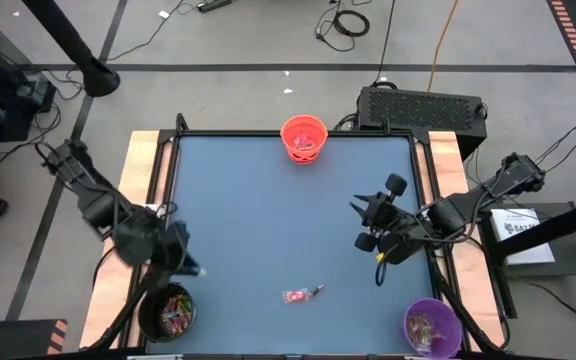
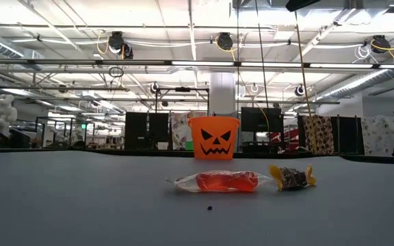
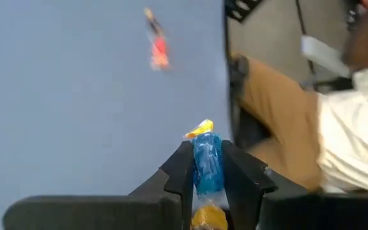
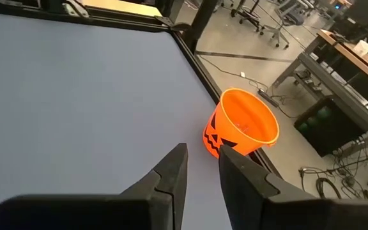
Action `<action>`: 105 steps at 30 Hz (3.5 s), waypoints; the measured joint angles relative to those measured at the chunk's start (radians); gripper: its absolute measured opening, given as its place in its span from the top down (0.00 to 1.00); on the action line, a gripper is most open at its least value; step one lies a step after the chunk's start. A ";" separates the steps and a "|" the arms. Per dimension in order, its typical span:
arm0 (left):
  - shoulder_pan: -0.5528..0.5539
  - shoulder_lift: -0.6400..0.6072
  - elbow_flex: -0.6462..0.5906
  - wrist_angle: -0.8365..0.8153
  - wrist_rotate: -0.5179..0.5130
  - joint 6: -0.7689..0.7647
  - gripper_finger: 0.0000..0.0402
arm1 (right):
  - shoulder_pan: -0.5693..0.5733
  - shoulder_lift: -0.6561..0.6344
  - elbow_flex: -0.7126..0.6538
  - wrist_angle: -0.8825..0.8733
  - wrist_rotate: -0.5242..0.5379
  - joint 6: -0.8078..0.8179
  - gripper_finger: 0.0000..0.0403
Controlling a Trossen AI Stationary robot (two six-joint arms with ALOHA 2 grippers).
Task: Sort candy by brand, put in halloween buckets
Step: Put the blue candy into the black bucket, then put the small orange gummy into the purple bucket
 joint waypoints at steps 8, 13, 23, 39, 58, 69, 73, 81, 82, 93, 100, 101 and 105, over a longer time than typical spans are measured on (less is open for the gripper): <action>-0.312 0.121 0.000 0.005 -0.018 -0.330 0.82 | -0.033 0.000 0.000 0.001 -0.004 -0.002 0.80; -0.434 0.255 0.000 0.008 0.006 -0.476 0.82 | -0.033 0.004 0.000 0.002 -0.006 -0.002 0.80; -0.463 0.402 0.000 0.058 0.035 -0.582 0.73 | -0.051 0.025 0.000 0.079 -0.004 -0.098 0.80; -0.461 0.403 0.000 0.046 0.058 -0.576 0.42 | -0.099 0.024 0.000 0.117 -0.028 -0.146 0.80; -0.365 0.399 0.425 -0.382 -0.261 -0.105 0.42 | -0.100 0.025 0.000 0.151 -0.042 -0.207 0.80; -0.128 0.397 0.472 -0.453 -1.283 0.264 0.42 | -0.112 0.111 0.000 0.158 -0.215 -0.239 0.80; 0.007 0.399 0.433 -0.428 -1.089 0.177 0.42 | -0.118 0.182 0.000 0.168 -0.344 -0.241 0.80; 0.126 0.441 0.215 -0.055 -0.800 0.296 0.42 | -0.096 0.365 0.000 0.297 -0.623 -0.192 0.80; 0.131 0.451 0.185 0.025 -0.766 0.339 0.42 | -0.088 0.390 0.000 0.329 -0.650 -0.189 0.80; 0.136 0.564 0.077 0.380 -0.599 0.447 0.42 | -0.003 0.605 0.000 0.696 -0.784 -0.087 0.78; 0.150 0.586 0.077 0.442 -0.632 0.462 0.42 | -0.004 0.745 -0.001 0.794 -0.782 -0.017 0.61; 0.153 0.585 0.078 0.449 -0.633 0.465 0.42 | -0.008 0.755 -0.001 0.827 -0.783 -0.017 0.58; 0.157 0.585 0.078 0.441 -0.635 0.467 0.42 | -0.024 0.795 0.000 0.987 -0.783 -0.022 0.48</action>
